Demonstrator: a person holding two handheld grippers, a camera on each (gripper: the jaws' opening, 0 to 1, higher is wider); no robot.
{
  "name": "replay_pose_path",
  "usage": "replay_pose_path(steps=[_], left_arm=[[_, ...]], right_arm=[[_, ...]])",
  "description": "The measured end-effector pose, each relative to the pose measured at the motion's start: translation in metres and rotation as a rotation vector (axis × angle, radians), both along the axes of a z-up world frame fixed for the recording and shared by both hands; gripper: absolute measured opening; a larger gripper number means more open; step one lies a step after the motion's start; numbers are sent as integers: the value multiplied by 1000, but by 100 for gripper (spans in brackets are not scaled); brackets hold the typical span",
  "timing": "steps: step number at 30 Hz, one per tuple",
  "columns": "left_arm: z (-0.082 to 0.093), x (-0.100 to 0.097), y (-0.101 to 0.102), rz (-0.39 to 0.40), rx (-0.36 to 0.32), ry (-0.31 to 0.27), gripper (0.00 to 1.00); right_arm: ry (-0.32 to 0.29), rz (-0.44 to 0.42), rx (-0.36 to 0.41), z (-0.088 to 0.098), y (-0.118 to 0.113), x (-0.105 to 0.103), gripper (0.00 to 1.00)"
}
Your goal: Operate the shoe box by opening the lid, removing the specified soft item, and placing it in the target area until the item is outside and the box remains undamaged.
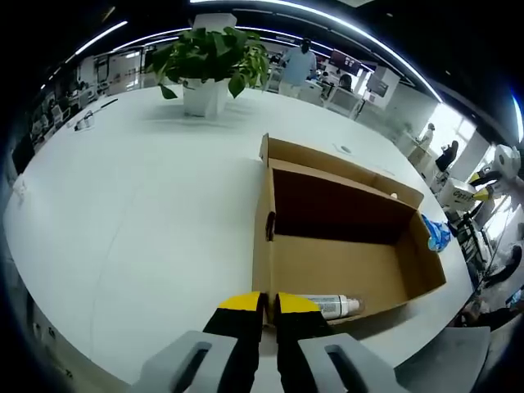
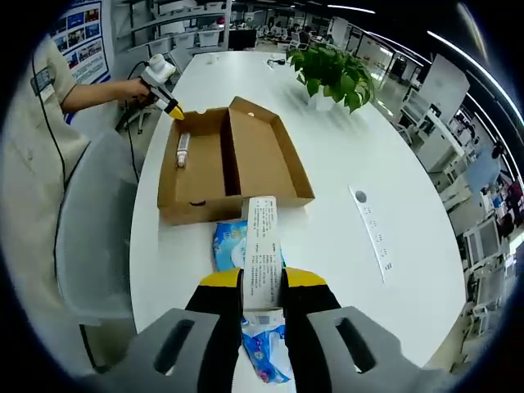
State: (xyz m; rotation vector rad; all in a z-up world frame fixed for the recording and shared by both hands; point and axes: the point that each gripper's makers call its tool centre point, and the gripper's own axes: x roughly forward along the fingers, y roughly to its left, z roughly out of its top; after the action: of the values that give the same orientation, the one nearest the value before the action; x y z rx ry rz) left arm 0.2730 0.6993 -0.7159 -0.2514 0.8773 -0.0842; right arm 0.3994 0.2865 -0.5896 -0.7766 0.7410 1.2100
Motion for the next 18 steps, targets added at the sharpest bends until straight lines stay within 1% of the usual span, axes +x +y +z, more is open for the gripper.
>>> replay_pose_path(steps=[8,18], left_arm=[[0,0,1,3,0,2,4],[-1,1,2,7,-13,3,4]], right_arm=[[-11,-10,-39,-8,-15,11,15],[-13,-35,-94,-23,-36,29,15]])
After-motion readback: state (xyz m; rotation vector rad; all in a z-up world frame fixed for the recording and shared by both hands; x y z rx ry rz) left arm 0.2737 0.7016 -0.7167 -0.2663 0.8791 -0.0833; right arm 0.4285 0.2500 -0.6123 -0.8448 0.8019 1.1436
